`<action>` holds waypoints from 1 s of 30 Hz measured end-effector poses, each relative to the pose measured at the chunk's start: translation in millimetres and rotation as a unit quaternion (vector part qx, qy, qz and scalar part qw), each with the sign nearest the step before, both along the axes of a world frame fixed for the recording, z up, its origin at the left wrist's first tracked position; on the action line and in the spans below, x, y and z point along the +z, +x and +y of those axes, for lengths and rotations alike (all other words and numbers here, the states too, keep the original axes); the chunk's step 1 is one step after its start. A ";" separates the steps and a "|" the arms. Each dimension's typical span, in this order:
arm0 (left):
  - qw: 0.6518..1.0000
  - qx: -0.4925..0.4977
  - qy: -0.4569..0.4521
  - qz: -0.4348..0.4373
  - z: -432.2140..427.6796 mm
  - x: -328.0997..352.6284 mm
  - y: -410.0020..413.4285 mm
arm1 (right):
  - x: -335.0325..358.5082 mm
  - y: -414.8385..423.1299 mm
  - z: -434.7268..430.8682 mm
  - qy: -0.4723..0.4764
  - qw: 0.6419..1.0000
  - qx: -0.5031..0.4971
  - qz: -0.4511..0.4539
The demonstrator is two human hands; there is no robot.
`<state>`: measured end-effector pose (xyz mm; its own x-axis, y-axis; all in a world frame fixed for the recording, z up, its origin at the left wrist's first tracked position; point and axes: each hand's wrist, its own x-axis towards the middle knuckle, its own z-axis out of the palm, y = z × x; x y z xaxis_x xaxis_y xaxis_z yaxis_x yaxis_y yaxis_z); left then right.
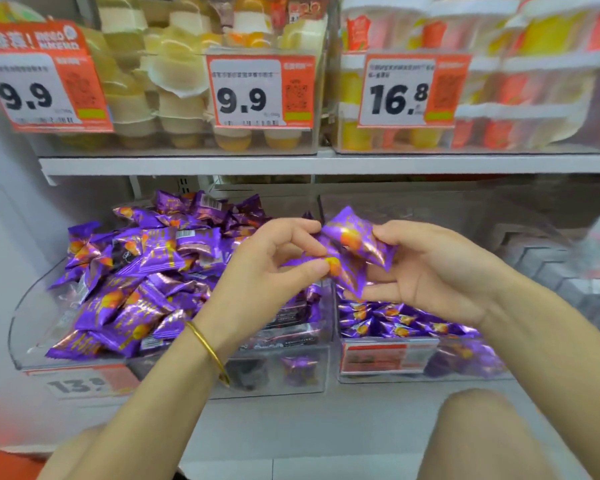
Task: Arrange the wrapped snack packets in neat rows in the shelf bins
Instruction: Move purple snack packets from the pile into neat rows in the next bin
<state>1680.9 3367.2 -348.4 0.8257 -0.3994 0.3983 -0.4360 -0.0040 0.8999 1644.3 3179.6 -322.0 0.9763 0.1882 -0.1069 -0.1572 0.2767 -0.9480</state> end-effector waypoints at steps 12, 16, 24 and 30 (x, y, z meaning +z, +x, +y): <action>0.996 -0.077 0.030 -0.034 -118.9 -5.7 -9.1 | -0.8 -34.0 -102.3 -0.133 0.987 -0.064 -0.057; 0.992 -0.058 0.109 -0.019 -161.6 -19.0 -3.9 | -10.8 -26.9 -160.6 -0.269 0.954 -0.115 -0.063; 0.878 -0.171 0.416 -0.163 -233.3 -55.2 18.9 | -43.9 -21.4 -230.5 -0.442 0.894 -0.042 -0.055; 0.848 -0.212 0.437 -0.211 -252.9 -70.3 27.7 | -46.2 -25.5 -232.3 -0.569 0.815 -0.036 -0.101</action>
<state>1708.6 3114.3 -418.7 0.3917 -0.9198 0.0221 -0.8478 -0.3515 0.3970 1618.7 2947.3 -368.2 0.9998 0.0204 -0.0074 0.0119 -0.7991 -0.6011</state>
